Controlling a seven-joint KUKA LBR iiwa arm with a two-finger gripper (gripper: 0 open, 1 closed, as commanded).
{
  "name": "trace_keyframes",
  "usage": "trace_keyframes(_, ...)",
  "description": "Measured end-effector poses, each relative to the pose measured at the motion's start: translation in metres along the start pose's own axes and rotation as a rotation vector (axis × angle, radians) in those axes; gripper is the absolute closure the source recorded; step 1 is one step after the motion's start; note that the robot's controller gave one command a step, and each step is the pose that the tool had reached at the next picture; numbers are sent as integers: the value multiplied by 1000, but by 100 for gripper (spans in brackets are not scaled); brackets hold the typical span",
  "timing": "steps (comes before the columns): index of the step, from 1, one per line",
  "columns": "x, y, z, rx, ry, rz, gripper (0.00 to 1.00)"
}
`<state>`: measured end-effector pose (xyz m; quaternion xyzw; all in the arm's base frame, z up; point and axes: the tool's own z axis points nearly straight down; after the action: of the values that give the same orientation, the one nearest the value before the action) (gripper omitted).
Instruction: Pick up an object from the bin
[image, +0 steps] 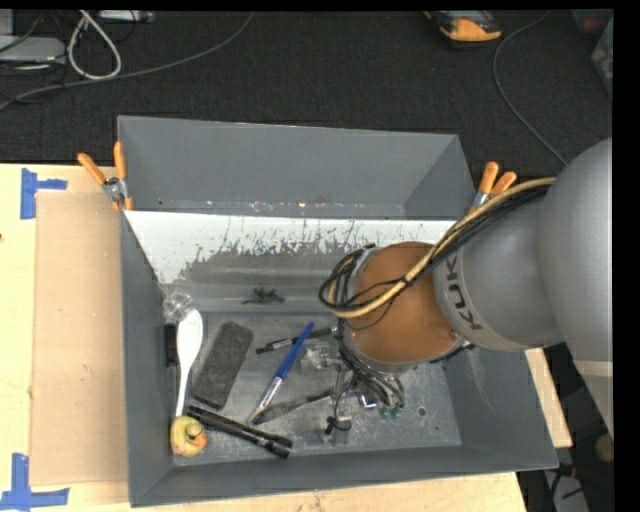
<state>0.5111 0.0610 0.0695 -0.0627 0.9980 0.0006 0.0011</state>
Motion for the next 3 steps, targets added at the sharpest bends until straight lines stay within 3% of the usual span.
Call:
trace_keyframes(1, -7, -4, 1, -1, -3, 31, 0)
trace_keyframes(2, 2, 0, 1, -1, 2, 0, 100)
trace_keyframes(3, 2, 0, 0, -1, 2, 0, 100)
